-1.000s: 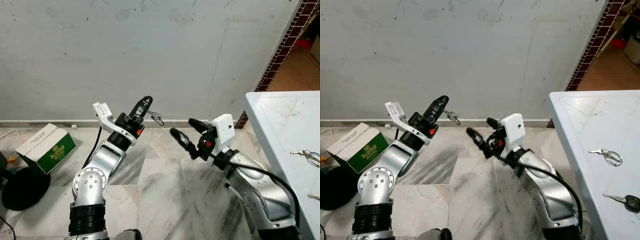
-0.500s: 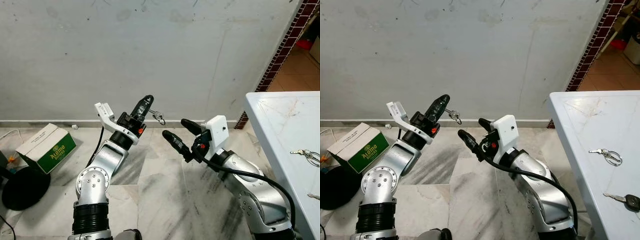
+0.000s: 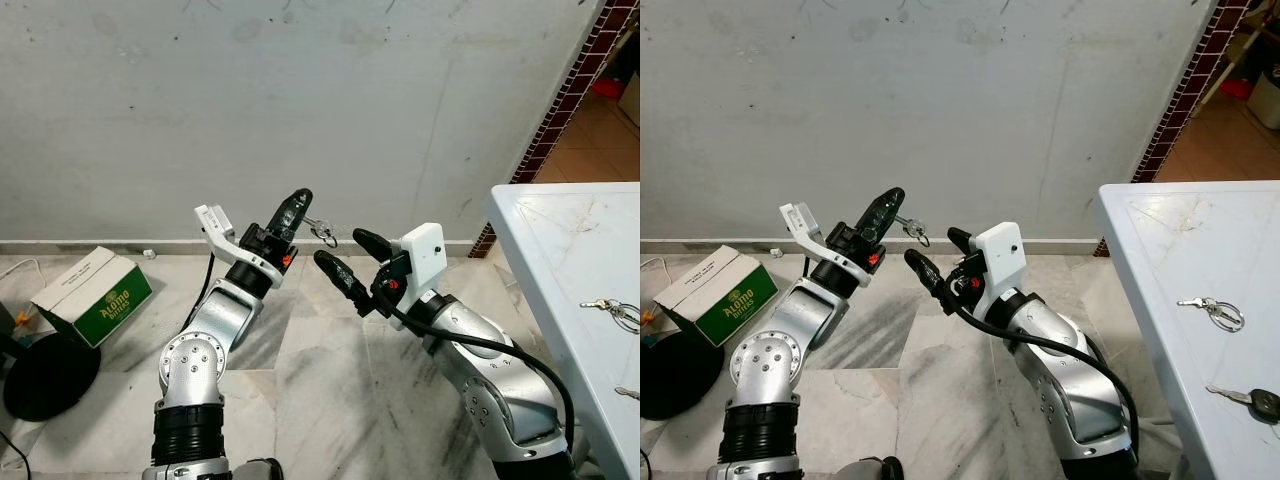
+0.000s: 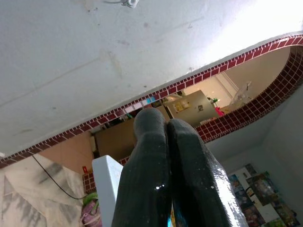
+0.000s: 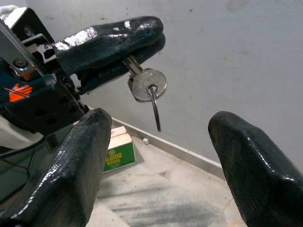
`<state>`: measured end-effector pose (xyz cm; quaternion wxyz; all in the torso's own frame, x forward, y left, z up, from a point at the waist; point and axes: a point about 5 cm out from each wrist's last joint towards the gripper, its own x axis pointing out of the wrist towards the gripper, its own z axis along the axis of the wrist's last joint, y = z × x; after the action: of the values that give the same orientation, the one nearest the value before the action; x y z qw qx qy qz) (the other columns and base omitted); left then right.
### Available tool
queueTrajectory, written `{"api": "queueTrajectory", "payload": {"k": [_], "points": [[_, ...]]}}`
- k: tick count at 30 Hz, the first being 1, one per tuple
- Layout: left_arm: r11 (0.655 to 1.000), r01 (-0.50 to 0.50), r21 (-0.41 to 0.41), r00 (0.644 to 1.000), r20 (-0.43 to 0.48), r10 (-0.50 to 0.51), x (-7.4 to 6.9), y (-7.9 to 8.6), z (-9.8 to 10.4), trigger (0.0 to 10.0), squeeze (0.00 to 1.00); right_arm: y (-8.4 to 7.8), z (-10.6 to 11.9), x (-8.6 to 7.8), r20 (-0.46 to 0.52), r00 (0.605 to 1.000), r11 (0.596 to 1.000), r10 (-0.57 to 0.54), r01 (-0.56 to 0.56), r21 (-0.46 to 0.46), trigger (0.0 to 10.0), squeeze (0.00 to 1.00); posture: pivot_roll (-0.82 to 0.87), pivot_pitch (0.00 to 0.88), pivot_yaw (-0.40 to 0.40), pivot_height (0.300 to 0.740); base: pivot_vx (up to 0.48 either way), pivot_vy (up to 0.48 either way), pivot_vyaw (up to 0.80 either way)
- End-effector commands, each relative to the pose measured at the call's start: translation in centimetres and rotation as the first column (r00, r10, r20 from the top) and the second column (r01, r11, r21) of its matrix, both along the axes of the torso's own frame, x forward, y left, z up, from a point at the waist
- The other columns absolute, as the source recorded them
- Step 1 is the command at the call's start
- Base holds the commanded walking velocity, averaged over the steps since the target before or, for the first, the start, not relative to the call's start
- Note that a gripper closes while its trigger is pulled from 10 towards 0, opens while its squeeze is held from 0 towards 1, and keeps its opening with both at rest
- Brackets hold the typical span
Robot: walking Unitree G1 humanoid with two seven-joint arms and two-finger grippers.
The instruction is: Hang keys on a hook
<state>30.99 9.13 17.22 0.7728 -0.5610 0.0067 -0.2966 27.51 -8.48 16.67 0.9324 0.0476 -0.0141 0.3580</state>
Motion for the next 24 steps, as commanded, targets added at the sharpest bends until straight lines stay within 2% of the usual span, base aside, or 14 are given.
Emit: {"api": "queueTrajectory", "payload": {"k": [1, 4, 8, 9, 12, 14, 15, 16, 24], "points": [[1.0, -0.007, 0.019, 1.0, 0.0, 0.007, 0.2, 0.0, 0.1, 0.0, 0.0, 0.5, 0.5, -0.2, 0.025, 0.999, 1.0, 0.02, -0.02, 0.002, 10.0, 0.0, -0.1, 0.103, 0.031, 0.74, 0.0, 0.0, 0.0], [1.0, -0.008, 0.018, 1.0, 0.0, 0.008, 0.3, 0.0, 0.1, 0.0, 0.0, 0.5, 0.3, -0.2, 0.02, 1.0, 1.0, 0.017, -0.017, 0.002, 10.0, 0.0, -0.1, 0.103, 0.031, 0.74, 0.0, 0.0, 0.0], [1.0, -0.008, 0.015, 1.0, -0.001, 0.008, 0.3, 0.0, 0.1, 0.0, 0.0, 0.4, 0.2, -0.1, 0.016, 1.0, 1.0, 0.013, -0.013, 0.0, 9.5, 0.0, -0.1, 0.104, 0.029, 0.74, 0.0, 0.0, 0.0], [1.0, -0.007, 0.015, 1.0, -0.001, 0.007, 0.3, 0.0, 0.1, 0.0, 0.0, 0.5, 0.1, -0.1, 0.014, 1.0, 1.0, 0.014, -0.014, -0.001, 9.0, 0.0, -0.1, 0.104, 0.029, 0.74, 0.0, 0.0, 0.0], [1.0, -0.005, 0.015, 1.0, -0.001, 0.005, 0.3, -0.1, 0.1, 0.0, 0.0, 0.5, -0.1, -0.1, 0.009, 1.0, 1.0, 0.018, -0.018, -0.003, 8.9, 0.0, -0.1, 0.104, 0.029, 0.74, 0.0, 0.0, 0.0], [1.0, -0.005, 0.015, 1.0, -0.001, 0.005, 0.3, -0.1, 0.1, 0.0, 0.0, 0.6, -0.1, -0.1, 0.007, 1.0, 1.0, 0.02, -0.02, -0.005, 9.2, 0.0, -0.1, 0.104, 0.029, 0.74, 0.0, 0.0, 0.0], [1.0, -0.005, 0.015, 1.0, 0.0, 0.005, 0.3, 0.0, 0.1, 0.0, 0.0, 0.6, -0.3, -0.1, 0.002, 1.0, 1.0, 0.024, -0.024, -0.008, 9.8, 0.0, -0.1, 0.104, 0.029, 0.74, 0.0, 0.0, 0.0], [1.0, -0.005, 0.015, 1.0, 0.001, 0.005, 0.3, -0.1, 0.1, 0.0, 0.0, 0.6, -0.5, -0.2, -0.004, 1.0, 1.0, 0.028, -0.028, -0.012, 10.0, 0.0, -0.1, 0.104, 0.029, 0.74, 0.0, 0.0, 0.0], [1.0, -0.002, 0.015, 1.0, 0.0, 0.002, 0.3, -0.1, 0.1, 0.0, 0.0, 0.5, -1.0, -0.2, -0.018, 0.999, 0.999, 0.029, -0.029, -0.025, 10.0, 0.0, -0.1, 0.105, 0.029, 0.74, 0.0, 0.0, 0.0]]}}
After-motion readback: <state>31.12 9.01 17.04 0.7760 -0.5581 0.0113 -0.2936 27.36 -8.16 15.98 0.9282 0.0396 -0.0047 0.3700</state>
